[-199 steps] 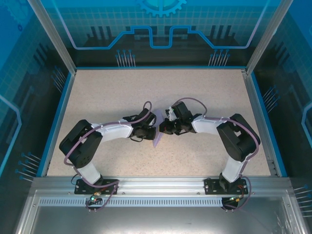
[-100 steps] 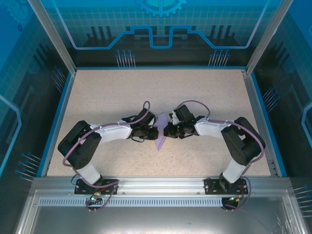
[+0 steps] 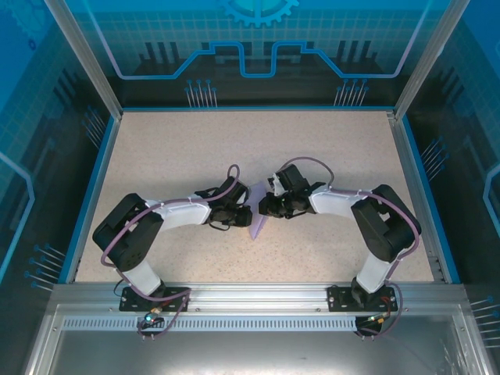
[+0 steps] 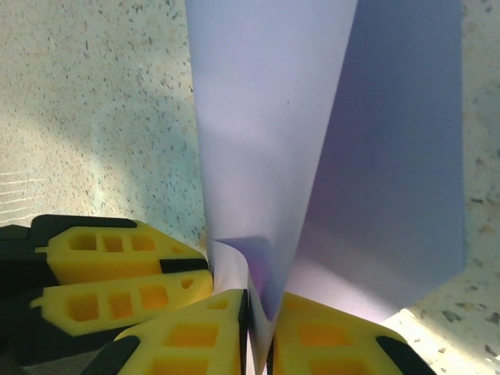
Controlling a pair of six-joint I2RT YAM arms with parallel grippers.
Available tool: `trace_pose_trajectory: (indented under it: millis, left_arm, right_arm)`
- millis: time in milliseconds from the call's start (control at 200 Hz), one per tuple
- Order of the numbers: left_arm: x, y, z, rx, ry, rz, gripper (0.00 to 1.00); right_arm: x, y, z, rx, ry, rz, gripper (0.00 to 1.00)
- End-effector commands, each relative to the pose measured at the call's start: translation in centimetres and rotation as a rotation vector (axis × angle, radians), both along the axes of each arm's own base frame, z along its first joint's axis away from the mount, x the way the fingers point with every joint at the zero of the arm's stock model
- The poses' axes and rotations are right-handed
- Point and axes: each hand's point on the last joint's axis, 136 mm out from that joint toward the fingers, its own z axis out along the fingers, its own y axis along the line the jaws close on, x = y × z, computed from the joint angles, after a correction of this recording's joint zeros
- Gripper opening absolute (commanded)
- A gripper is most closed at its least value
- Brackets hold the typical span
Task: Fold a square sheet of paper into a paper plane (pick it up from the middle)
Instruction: Fourth fold the wing at the center of the table.
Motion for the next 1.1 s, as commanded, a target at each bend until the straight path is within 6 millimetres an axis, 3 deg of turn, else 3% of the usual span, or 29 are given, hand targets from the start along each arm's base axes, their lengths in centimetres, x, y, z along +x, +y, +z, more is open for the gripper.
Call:
trace_pose_trajectory:
  millis: [0, 240, 645, 835, 1095]
  left_arm:
    - [0.2, 0.5, 0.0, 0.01, -0.013, 0.012, 0.16]
    - [0.2, 0.3, -0.9, 0.018, 0.003, 0.005, 0.16]
    - [0.4, 0.6, -1.8, 0.054, 0.011, 0.005, 0.16]
    - [0.4, 0.7, -2.2, 0.063, 0.017, 0.004, 0.16]
    - [0.6, 0.6, -2.3, 0.071, 0.02, -0.005, 0.16]
  right_arm:
    - [0.1, 0.8, 0.4, 0.011, -0.016, 0.035, 0.16]
    - [-0.1, 0.2, 0.6, -0.006, -0.027, 0.036, 0.27]
    - [-0.2, -1.4, 0.5, -0.044, -0.044, 0.026, 0.29]
    - [-0.5, -1.5, 1.1, -0.038, -0.051, 0.032, 0.26]
    - [-0.3, -1.0, 0.8, -0.025, -0.038, 0.042, 0.12]
